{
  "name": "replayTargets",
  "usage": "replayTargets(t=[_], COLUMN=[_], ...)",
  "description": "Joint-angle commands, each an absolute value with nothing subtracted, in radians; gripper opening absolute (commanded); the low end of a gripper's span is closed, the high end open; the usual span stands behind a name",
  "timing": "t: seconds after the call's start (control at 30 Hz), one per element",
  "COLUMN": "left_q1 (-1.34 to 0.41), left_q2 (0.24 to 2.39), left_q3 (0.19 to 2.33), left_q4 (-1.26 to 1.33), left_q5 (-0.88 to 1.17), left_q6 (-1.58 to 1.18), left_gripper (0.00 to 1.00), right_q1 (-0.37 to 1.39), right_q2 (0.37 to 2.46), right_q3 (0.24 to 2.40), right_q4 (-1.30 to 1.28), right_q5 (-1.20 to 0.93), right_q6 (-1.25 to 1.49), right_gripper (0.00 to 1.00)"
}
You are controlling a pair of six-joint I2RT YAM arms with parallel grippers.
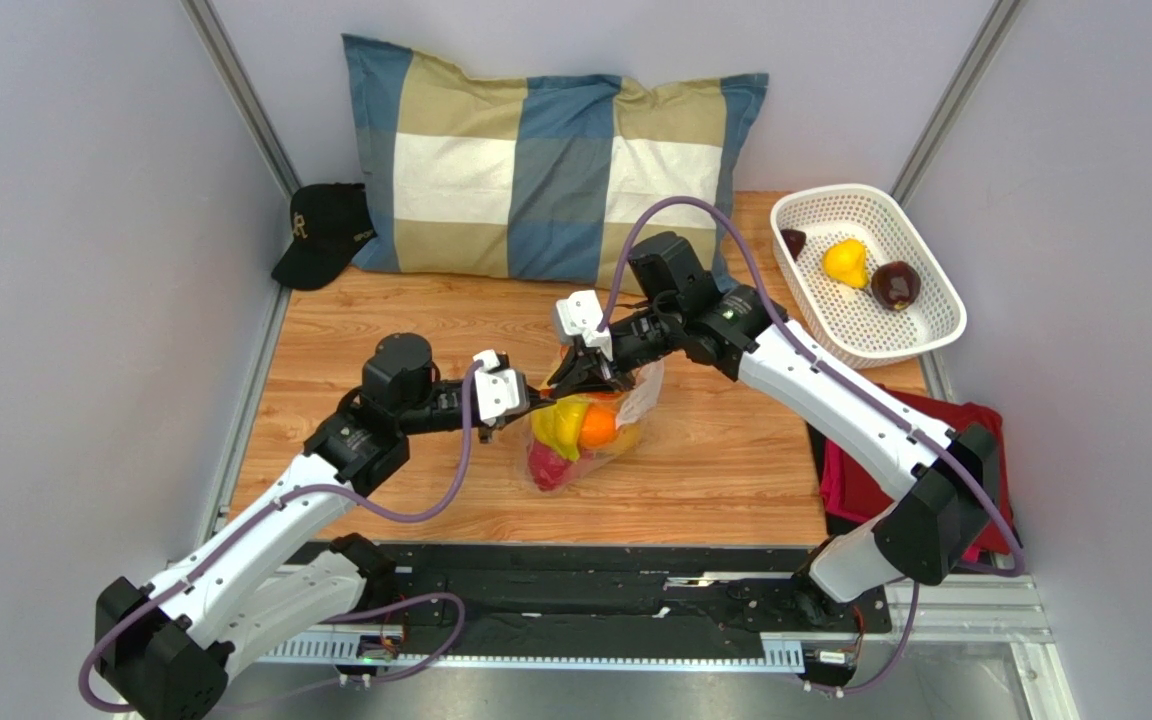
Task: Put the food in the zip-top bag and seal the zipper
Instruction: Zip the zipper food storage bag at the center of the board.
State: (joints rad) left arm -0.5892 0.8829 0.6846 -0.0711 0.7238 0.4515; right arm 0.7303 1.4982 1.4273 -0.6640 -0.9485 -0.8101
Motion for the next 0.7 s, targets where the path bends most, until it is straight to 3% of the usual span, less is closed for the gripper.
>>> replayTargets(t=[0.0,0.67], left_q1=[-0.592,-0.545], left_q2=[0.807,0.744], left_q3=[0.687,0.666], left_q4=[0.017,0.005], left_q5=[0.744,0.655], left_q6=[0.456,0.419], left_gripper=[0.0,0.0], right_q1=[0.683,0.466], right_q2=[1.496,1.505], right_q3=[1.433,1.417], right_q4=[-0.733,-0.928], right_q5=[-0.856,-0.756], right_q6=[-0.887,-1.086], right_gripper=[0.0,0.0])
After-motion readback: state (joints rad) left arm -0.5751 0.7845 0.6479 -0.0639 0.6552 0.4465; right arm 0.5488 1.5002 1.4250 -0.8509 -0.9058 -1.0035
